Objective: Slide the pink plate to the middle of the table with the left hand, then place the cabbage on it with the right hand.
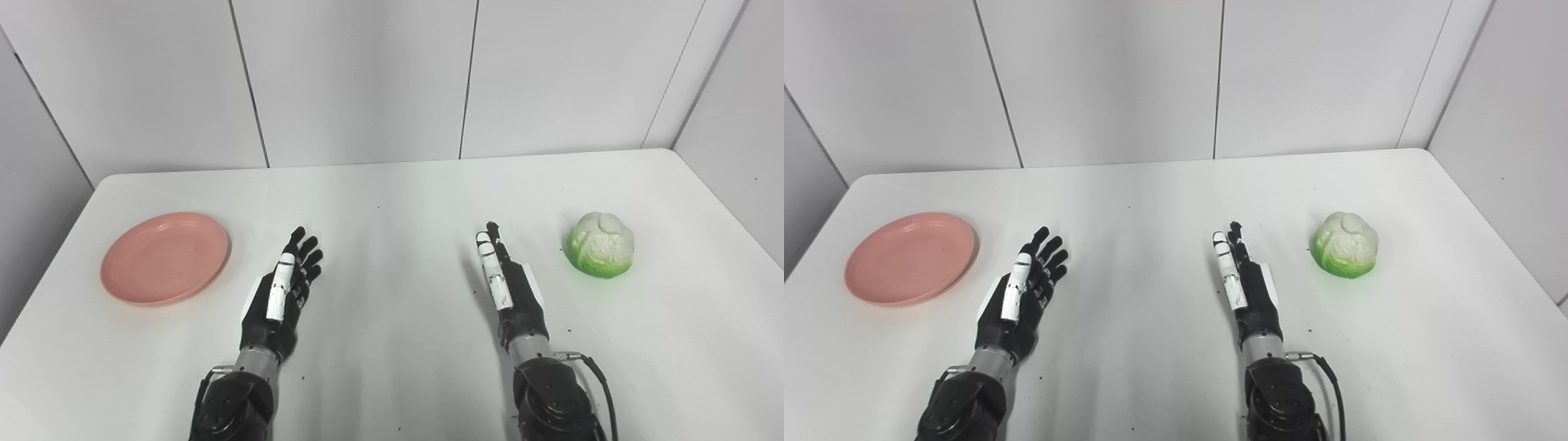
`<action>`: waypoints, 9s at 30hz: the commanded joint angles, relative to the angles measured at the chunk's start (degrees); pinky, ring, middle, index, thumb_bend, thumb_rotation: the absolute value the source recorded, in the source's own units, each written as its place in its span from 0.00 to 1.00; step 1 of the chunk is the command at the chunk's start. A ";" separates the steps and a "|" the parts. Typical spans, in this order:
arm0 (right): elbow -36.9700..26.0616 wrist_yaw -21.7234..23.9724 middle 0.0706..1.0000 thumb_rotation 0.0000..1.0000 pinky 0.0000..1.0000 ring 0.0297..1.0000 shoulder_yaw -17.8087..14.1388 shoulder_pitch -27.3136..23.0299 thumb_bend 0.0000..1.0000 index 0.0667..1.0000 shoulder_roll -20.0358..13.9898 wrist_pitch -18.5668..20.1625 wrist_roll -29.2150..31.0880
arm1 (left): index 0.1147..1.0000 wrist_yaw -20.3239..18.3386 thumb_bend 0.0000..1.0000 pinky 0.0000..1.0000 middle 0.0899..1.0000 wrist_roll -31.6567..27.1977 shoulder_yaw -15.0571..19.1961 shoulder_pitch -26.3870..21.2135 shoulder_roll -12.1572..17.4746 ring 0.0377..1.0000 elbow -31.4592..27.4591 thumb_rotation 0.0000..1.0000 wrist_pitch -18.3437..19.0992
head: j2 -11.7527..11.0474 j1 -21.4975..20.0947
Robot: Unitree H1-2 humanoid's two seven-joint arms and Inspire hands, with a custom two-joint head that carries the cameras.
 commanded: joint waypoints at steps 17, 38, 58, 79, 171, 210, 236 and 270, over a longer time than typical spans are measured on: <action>-1.70 0.96 1.00 1.00 1.00 0.98 0.13 -1.26 0.23 1.00 -0.06 -1.36 0.68 | 0.96 0.86 0.42 0.97 0.96 0.41 -0.66 0.38 -0.70 0.95 -0.63 1.00 0.76 | -0.27 1.05; -2.11 5.88 1.00 1.00 1.00 1.00 -3.67 -0.27 0.14 1.00 -4.87 -0.85 7.99 | 0.96 4.18 0.44 0.96 0.97 5.20 -4.22 -0.91 -7.16 0.95 6.45 0.99 -4.99 | -8.80 24.97; -2.89 5.60 1.00 1.00 1.00 1.00 -3.28 0.05 0.14 1.00 -5.25 -0.04 7.35 | 0.96 4.17 0.43 0.96 0.96 5.23 -4.22 -1.19 -7.35 0.95 7.34 0.99 -6.38 | -8.76 24.46; -3.97 5.90 1.00 1.00 1.00 1.00 -3.07 0.40 0.15 1.00 -6.05 1.16 7.35 | 0.95 4.01 0.45 0.95 0.95 3.61 -2.21 -2.60 -4.62 0.94 -10.42 1.00 -0.74 | -7.33 26.05; -8.69 7.36 1.00 1.00 1.00 1.00 -3.30 0.33 0.10 1.00 -8.31 6.20 9.96 | 0.96 11.29 0.38 0.99 0.97 -15.83 28.29 -17.04 21.83 0.97 16.27 1.00 -7.46 | -5.54 32.50; -9.06 7.04 1.00 1.00 1.00 1.00 -3.24 0.52 0.11 1.00 -7.59 6.25 9.87 | 0.95 7.47 0.37 0.97 0.95 -17.53 28.17 -18.48 21.09 0.96 31.63 1.00 -9.11 | -5.35 31.97; -8.90 6.43 1.00 1.00 1.00 1.00 -2.38 0.44 0.11 1.00 -6.94 6.11 8.57 | 0.94 2.42 0.35 0.95 0.94 -18.44 24.96 -19.73 16.97 0.94 38.65 1.00 -9.63 | -4.97 29.15; -6.81 4.55 1.00 1.00 1.00 1.00 -1.00 0.66 0.17 1.00 -2.79 3.69 6.14 | 0.93 -3.81 0.36 0.93 0.94 -17.83 17.18 -21.33 12.47 0.93 34.83 1.00 -4.03 | -3.22 18.83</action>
